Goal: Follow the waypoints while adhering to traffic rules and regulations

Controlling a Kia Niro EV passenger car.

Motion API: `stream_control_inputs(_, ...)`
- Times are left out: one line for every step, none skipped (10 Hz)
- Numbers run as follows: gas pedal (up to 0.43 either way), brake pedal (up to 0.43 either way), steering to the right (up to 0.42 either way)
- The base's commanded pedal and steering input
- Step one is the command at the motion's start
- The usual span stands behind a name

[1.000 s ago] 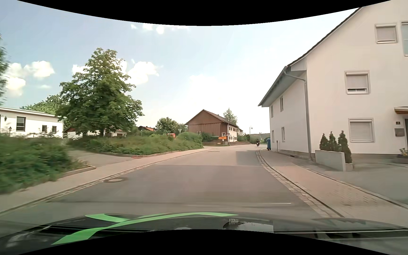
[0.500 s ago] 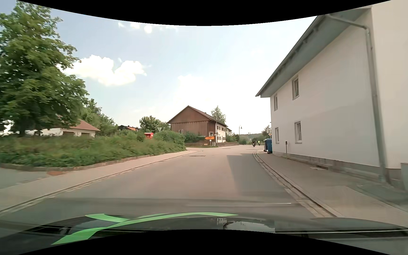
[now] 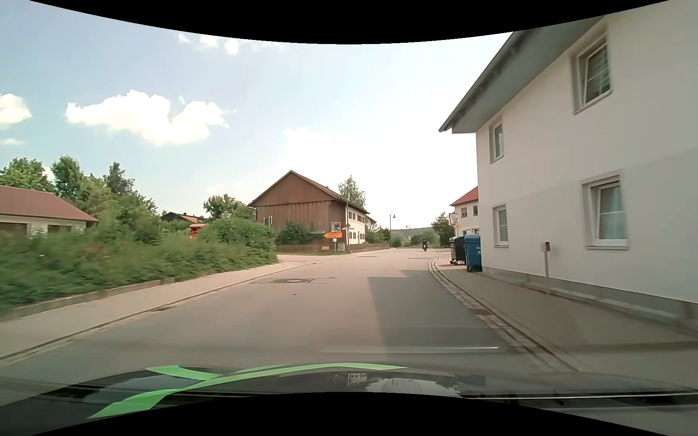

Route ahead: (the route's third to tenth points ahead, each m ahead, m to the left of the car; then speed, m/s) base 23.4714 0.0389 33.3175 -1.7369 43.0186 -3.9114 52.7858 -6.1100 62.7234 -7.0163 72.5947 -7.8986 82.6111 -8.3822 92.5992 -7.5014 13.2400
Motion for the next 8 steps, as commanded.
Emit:
stream_control_inputs(0.22,0.0,0.04)
stream_control_inputs(0.228,0.0,0.039)
stream_control_inputs(0.228,0.0,0.039)
stream_control_inputs(0.228,0.0,0.039)
stream_control_inputs(0.228,0.0,0.039)
stream_control_inputs(0.22,0.0,0.038)
stream_control_inputs(0.209,0.0,0.035)
stream_control_inputs(0.209,0.0,0.031)
